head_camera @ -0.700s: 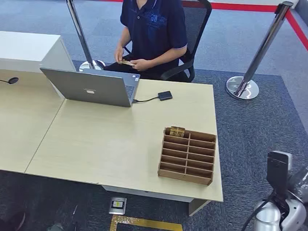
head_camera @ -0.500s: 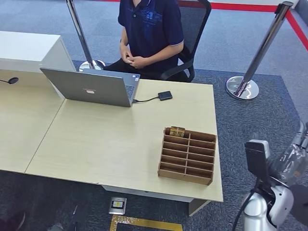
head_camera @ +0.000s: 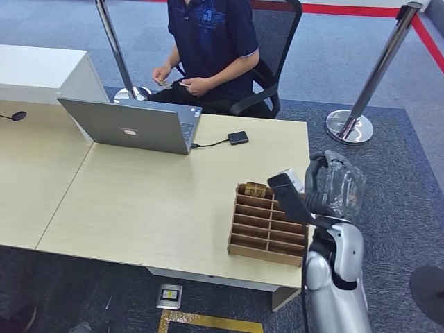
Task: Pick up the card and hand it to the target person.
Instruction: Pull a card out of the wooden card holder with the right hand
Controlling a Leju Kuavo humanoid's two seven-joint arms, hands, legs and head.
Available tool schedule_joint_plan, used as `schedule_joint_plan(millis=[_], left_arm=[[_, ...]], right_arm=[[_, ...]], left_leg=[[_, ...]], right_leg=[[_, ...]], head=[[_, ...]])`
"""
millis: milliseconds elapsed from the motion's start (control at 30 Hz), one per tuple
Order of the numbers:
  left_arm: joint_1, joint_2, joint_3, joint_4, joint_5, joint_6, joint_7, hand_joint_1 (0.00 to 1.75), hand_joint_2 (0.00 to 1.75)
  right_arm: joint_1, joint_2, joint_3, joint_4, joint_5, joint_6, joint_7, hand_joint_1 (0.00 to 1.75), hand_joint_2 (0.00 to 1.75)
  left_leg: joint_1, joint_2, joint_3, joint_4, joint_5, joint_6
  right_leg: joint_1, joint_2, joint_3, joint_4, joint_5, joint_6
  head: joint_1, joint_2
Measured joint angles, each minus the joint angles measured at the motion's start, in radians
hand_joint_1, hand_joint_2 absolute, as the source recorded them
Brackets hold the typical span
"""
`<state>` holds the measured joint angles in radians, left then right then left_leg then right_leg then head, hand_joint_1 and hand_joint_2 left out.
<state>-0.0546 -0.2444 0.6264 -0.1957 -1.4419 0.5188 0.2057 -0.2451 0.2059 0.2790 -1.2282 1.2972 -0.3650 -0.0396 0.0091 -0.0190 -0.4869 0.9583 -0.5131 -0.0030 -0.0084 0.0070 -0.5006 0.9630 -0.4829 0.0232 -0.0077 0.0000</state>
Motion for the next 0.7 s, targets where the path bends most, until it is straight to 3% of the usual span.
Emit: schedule_joint_plan(millis=[167, 500, 700], left_arm=[[-0.001, 0.002, 0.000, 0.000, 0.002, -0.002, 0.003, 0.00, 0.00], [-0.001, 0.004, 0.001, 0.000, 0.009, -0.001, 0.004, 0.00, 0.00], [-0.001, 0.005, 0.001, 0.000, 0.010, -0.002, 0.004, 0.00, 0.00]], right_arm=[[-0.043, -0.006, 0.076, 0.053, 0.027, 0.068, 0.075, 1.54, 1.75], [-0.084, -0.016, 0.144, 0.126, 0.046, 0.104, 0.114, 1.30, 1.75], [-0.088, -0.024, 0.165, 0.150, 0.061, 0.115, 0.131, 0.94, 1.75]], left_leg=[[0.000, 0.000, 0.000, 0.000, 0.000, 0.000], [0.000, 0.000, 0.000, 0.000, 0.000, 0.000], [0.000, 0.000, 0.000, 0.000, 0.000, 0.000]], right_leg=[[0.000, 0.000, 0.000, 0.000, 0.000, 0.000], [0.000, 0.000, 0.000, 0.000, 0.000, 0.000], [0.000, 0.000, 0.000, 0.000, 0.000, 0.000]], head=[[0.000, 0.000], [0.000, 0.000], [0.000, 0.000]])
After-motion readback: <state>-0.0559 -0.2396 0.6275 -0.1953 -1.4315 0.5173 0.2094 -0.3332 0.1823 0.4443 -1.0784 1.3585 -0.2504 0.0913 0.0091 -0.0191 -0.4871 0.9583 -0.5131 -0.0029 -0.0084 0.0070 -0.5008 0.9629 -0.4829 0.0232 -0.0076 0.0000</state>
